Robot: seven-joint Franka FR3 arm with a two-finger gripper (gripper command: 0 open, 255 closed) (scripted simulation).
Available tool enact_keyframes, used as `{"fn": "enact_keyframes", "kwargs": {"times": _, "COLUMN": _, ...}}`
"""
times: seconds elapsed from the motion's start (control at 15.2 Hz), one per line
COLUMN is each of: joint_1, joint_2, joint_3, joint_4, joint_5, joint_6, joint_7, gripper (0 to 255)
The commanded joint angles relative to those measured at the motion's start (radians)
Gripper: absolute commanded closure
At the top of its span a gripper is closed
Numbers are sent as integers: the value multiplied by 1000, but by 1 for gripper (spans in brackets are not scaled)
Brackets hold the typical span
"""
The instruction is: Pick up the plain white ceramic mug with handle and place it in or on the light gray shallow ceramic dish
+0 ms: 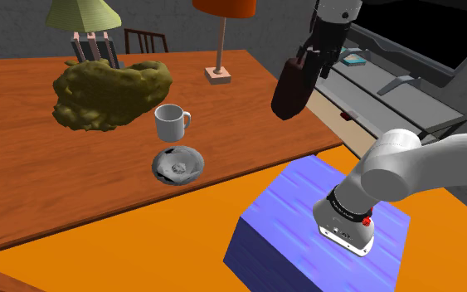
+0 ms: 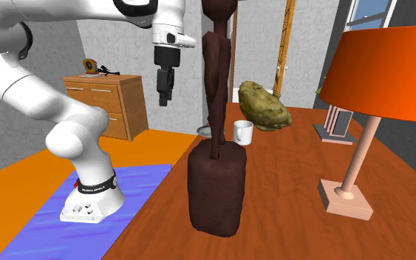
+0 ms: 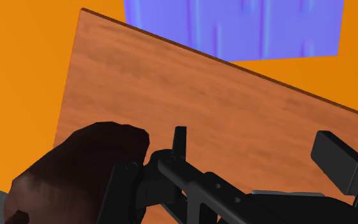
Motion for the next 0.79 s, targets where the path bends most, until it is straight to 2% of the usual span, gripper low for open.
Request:
{"fn": "enact_keyframes", "kwargs": {"times": 0.0, "joint_1": 0, "joint_2": 0, "joint_3": 0, "joint_4": 0, "joint_5": 0, "joint_6": 0, "joint_7": 0, "gripper": 0}}
{"fn": "enact_keyframes", "kwargs": {"times": 0.73, "joint_1": 48, "joint_2": 308, "joint_3": 127, "joint_4": 72, "joint_5": 94, "joint_6": 247, "joint_7": 170, "gripper": 0}}
